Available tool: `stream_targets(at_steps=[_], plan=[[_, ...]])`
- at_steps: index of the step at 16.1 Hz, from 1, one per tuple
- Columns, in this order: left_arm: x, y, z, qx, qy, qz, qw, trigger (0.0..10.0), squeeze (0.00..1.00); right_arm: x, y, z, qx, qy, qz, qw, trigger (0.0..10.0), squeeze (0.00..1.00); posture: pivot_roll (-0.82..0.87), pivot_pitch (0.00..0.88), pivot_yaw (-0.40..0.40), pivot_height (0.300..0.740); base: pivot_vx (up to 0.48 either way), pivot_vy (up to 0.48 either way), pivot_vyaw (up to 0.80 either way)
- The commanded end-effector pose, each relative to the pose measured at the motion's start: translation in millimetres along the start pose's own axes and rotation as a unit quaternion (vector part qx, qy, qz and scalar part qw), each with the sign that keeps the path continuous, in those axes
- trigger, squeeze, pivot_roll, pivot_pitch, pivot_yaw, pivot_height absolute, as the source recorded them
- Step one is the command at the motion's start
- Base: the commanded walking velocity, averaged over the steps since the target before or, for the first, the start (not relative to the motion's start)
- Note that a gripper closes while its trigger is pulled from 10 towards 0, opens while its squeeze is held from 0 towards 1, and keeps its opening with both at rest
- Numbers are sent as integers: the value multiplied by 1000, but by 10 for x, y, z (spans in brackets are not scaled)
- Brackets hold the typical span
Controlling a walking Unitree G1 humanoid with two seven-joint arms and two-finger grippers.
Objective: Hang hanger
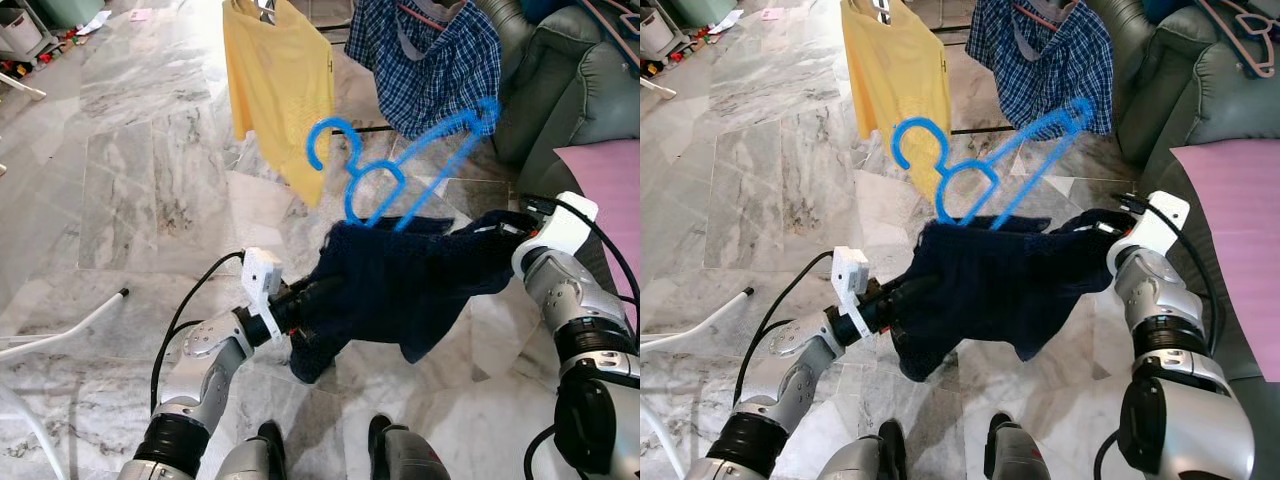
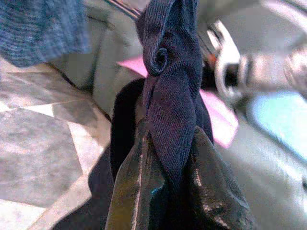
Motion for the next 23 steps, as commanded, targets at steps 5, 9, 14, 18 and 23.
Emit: stream_targets(at_steps=[5,9,14,18,23], plan=[[-191,-49,-231,51,46,-16,997,0,0,-69,80,743,66,-101,10,993,0,0,-160,262,54,740,0,0,0],[-187,-199,-342,86,64,-58,993,0,0,-124,294,1013,67,-127,35,989,0,0,-168,263,50,740,0,0,0],[-227,-128,-424,116,77,-34,990,0,0,-217,468,1184,-5,-154,50,987,0,0,-169,263,49,740,0,0,0],[-189,78,-375,71,62,30,995,0,0,-155,228,956,-13,-124,10,992,0,0,-168,264,47,740,0,0,0],[-159,98,-381,41,51,45,997,0,0,-183,287,949,-38,-134,25,990,0,0,-171,264,50,740,0,0,0]])
Point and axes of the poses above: a point about 5 cm out from each wrist's last joint towards the gripper, its own x axis pointing out of the wrist towards the gripper, its own z axis along the axis of the wrist's last joint, y = z × x, the point moved 5 cm from there along x, pointing out of the wrist towards the gripper, and after that the axes turned 12 degrees about x, right-handed, at the moved point
